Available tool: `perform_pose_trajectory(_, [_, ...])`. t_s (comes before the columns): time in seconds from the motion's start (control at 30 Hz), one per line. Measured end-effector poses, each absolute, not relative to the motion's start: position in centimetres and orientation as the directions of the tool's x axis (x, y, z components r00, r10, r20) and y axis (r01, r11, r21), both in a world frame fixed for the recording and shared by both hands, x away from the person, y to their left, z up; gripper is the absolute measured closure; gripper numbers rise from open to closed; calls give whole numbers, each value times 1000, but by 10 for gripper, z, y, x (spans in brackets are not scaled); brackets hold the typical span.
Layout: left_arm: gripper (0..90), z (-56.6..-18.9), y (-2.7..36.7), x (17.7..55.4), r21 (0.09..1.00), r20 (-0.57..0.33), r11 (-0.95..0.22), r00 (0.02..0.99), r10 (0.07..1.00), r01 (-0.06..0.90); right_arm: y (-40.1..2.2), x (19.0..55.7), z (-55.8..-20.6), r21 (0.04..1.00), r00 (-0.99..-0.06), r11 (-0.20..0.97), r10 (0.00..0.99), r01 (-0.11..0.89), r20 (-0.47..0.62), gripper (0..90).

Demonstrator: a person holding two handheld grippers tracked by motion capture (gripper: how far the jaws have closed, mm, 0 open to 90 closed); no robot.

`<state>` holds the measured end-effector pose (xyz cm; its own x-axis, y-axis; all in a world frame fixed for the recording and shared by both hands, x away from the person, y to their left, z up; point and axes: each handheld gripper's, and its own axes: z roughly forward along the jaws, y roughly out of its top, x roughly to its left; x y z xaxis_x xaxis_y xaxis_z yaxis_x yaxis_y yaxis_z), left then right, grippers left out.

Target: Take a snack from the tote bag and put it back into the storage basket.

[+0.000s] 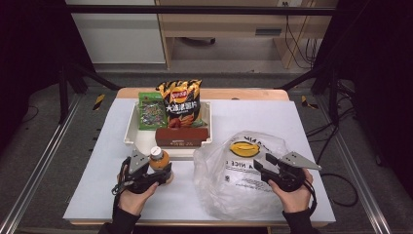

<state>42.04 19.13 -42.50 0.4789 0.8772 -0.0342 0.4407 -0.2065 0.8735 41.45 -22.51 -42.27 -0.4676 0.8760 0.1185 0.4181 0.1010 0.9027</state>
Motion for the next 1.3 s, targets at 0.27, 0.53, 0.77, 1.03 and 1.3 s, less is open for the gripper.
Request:
perform_pose_trajectory(0.27, [299,-423,191,420,869,-31,-212,477,879,447,-226,415,-423,902,-466,102,877,420,117,454])
perform_pose_trajectory(0.53, [301,-415,197,420,870,-54,-198,488,871,451,-227,415,-423,903,-462,95,878,418,121,456])
perform_pose_trajectory(0.77, [302,-399,208,421,882,-70,-181,499,864,436,-228,414,-422,905,-460,92,880,415,122,456])
perform_pose_trajectory(1.03, [302,-378,227,429,896,-75,-156,489,869,416,-228,414,-421,906,-458,93,881,413,118,439])
perform_pose_trajectory(1.3, [302,-365,239,440,905,-69,-137,457,887,402,-230,414,-420,907,-456,92,882,412,118,440])
